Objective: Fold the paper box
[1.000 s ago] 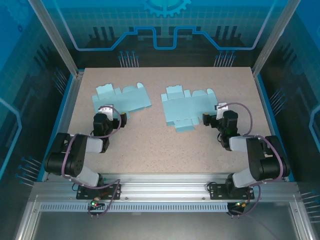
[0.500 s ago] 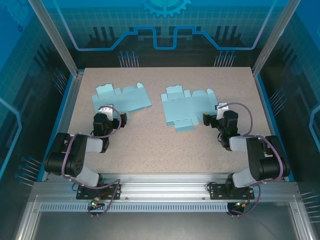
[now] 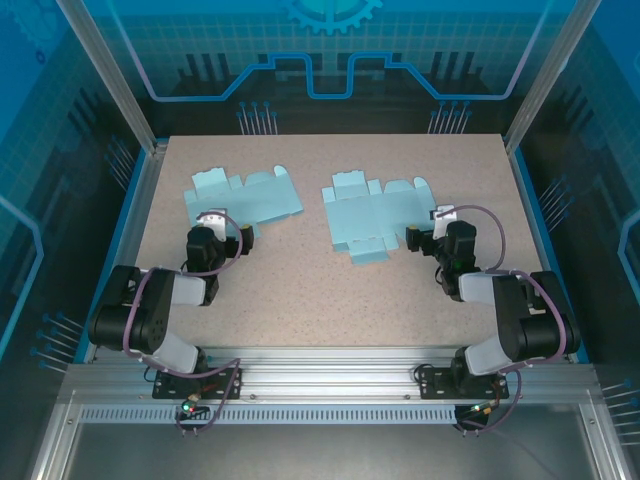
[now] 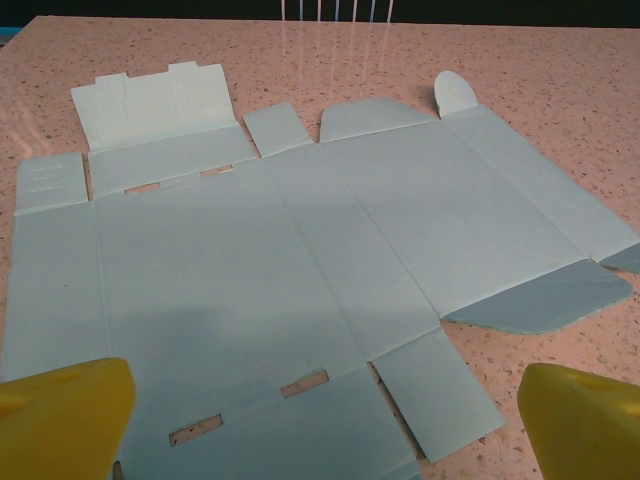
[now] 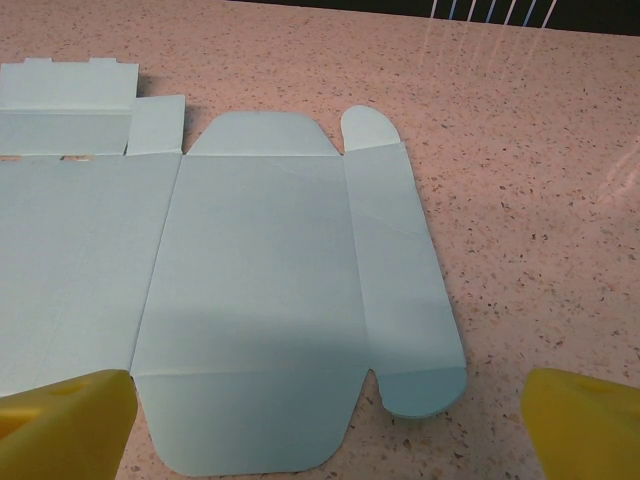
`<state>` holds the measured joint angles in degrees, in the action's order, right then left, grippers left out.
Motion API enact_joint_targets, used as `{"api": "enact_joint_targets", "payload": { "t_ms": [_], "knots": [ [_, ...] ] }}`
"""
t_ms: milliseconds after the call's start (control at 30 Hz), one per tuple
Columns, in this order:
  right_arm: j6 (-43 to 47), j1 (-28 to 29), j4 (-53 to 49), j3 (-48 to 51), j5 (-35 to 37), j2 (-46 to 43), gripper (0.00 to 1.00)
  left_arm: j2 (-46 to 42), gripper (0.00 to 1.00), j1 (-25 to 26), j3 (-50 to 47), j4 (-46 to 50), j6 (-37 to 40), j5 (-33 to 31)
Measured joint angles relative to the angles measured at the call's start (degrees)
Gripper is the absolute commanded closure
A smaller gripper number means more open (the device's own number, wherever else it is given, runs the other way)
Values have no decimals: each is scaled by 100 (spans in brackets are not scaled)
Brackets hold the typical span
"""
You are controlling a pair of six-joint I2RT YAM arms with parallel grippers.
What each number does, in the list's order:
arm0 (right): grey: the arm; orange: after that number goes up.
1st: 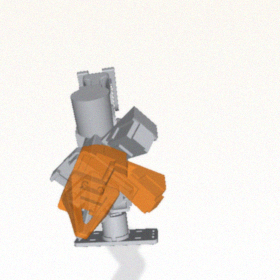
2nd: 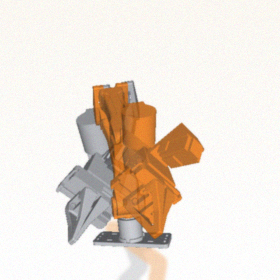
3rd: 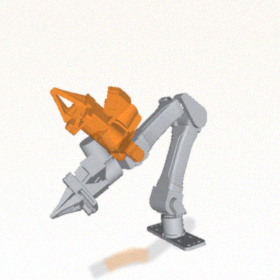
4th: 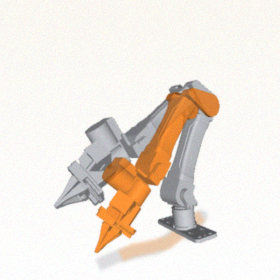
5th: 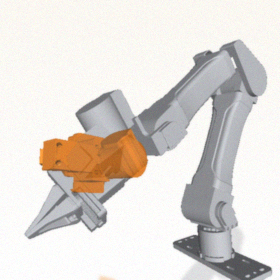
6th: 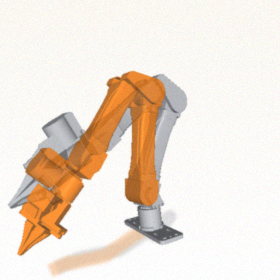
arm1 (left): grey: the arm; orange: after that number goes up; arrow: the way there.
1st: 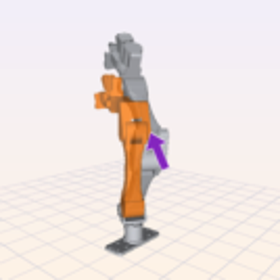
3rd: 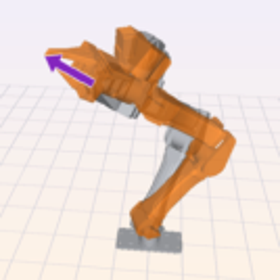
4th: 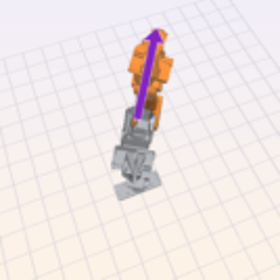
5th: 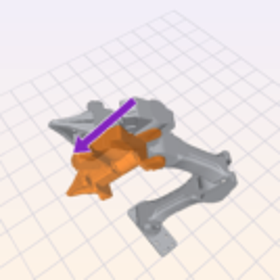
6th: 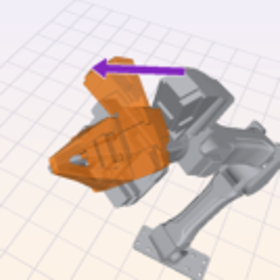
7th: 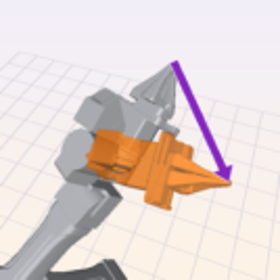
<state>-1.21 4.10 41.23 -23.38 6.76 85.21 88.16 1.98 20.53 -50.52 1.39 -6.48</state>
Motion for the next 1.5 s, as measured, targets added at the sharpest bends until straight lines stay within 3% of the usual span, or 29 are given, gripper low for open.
{"api": "enact_joint_targets", "payload": {
  "t_ms": [1133,1333,1500],
  "knots": [
    [42,-2,-26,-66,-146,2,0,-42,1,-17,116,190,-2,-20],
    [68,-2,-197,-192,-181,-15,0,-848,1,-15,354,984,-72,-262],
    [-50,-2,-1040,-461,107,-483,0,-1860,1,-11,459,1596,-568,-444]
  ]
}}
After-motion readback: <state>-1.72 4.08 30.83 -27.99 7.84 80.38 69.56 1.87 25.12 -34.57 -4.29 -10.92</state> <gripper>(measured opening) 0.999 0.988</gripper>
